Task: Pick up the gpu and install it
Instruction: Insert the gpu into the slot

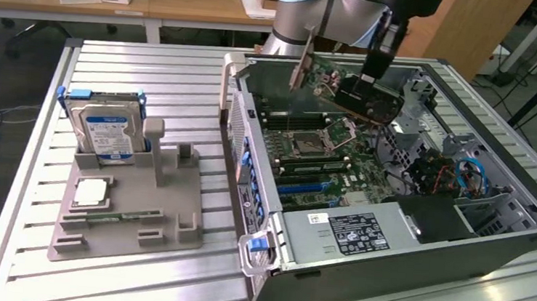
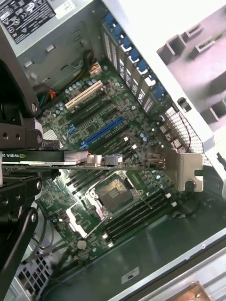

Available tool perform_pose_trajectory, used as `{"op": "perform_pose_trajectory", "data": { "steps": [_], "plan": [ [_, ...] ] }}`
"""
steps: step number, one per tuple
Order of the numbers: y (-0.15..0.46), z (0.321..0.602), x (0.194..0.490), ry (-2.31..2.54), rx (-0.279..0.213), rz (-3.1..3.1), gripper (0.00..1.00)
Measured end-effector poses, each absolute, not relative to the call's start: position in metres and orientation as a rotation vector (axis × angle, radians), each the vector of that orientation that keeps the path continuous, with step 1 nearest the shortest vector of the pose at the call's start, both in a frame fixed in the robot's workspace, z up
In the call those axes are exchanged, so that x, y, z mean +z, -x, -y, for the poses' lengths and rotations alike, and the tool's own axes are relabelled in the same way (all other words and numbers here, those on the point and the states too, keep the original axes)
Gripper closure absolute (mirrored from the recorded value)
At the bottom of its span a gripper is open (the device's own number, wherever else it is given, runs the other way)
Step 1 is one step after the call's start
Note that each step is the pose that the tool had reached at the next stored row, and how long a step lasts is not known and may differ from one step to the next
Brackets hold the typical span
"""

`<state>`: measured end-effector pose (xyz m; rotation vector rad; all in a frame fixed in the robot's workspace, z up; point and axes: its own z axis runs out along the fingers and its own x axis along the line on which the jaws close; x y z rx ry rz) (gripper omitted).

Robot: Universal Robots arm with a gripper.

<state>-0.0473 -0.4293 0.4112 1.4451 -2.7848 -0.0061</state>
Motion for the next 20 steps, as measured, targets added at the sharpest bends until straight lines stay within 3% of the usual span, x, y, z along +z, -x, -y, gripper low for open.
{"op": "perform_pose_trajectory", "data": {
  "steps": [20],
  "plan": [
    [0.0474,0.4293,0.4100,-1.854,-0.005,2.531,0.74]
  ]
}}
